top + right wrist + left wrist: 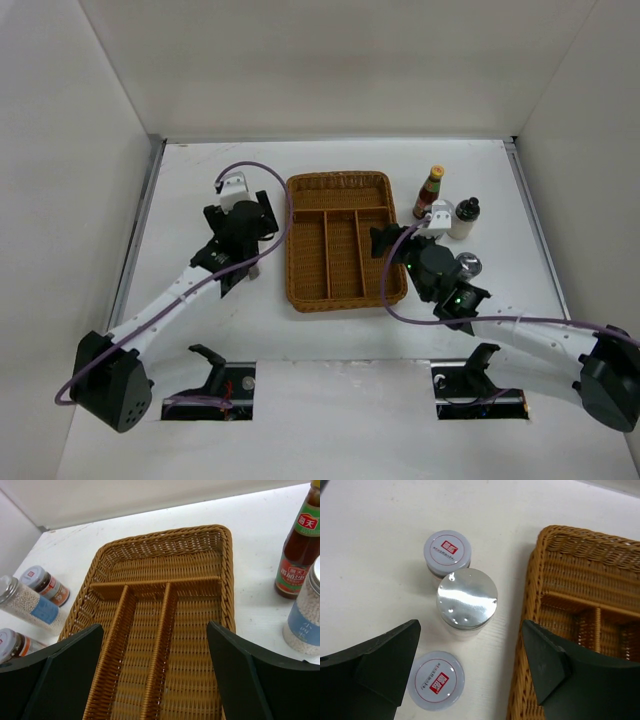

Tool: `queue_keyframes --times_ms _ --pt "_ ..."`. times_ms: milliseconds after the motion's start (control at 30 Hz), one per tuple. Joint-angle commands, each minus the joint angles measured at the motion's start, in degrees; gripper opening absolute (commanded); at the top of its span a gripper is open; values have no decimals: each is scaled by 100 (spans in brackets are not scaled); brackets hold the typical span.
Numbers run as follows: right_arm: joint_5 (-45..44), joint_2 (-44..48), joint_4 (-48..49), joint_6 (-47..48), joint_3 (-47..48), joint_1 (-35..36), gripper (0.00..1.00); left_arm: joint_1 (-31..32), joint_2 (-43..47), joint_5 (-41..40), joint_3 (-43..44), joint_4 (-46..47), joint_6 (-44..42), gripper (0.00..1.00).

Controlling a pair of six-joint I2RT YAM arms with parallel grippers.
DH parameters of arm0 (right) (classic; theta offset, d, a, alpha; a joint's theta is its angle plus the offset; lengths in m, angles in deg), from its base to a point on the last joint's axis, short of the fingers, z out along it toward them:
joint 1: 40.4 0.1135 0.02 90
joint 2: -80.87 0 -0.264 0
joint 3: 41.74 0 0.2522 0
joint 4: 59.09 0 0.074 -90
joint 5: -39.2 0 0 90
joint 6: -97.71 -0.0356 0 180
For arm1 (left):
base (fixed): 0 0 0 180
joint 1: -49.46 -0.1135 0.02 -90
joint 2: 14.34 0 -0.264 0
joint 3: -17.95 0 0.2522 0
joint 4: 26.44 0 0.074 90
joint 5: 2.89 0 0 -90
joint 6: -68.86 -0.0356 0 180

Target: Organize the condiment bottles

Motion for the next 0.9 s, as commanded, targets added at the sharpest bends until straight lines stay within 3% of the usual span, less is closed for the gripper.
queue_keyframes --times_ms 0,300,433,533,733,867 --pt "96 23 291 52 150 13 91 -49 -157 -521 141 534 -161 82" --pt "228 32 327 8 106 13 92 -330 -1159 -258 282 1115 -170 73" --pt "228 49 309 8 97 13 92 -366 -1160 -232 264 1238 -144 49" --pt "228 84 327 8 80 13 92 -287 -862 -249 343 1221 -170 38" --pt "228 76 335 -1 80 13 92 328 -114 -556 896 1370 -398 34" --pt "228 49 353 -10 71 13 92 373 -438 -312 1388 1703 -460 34"
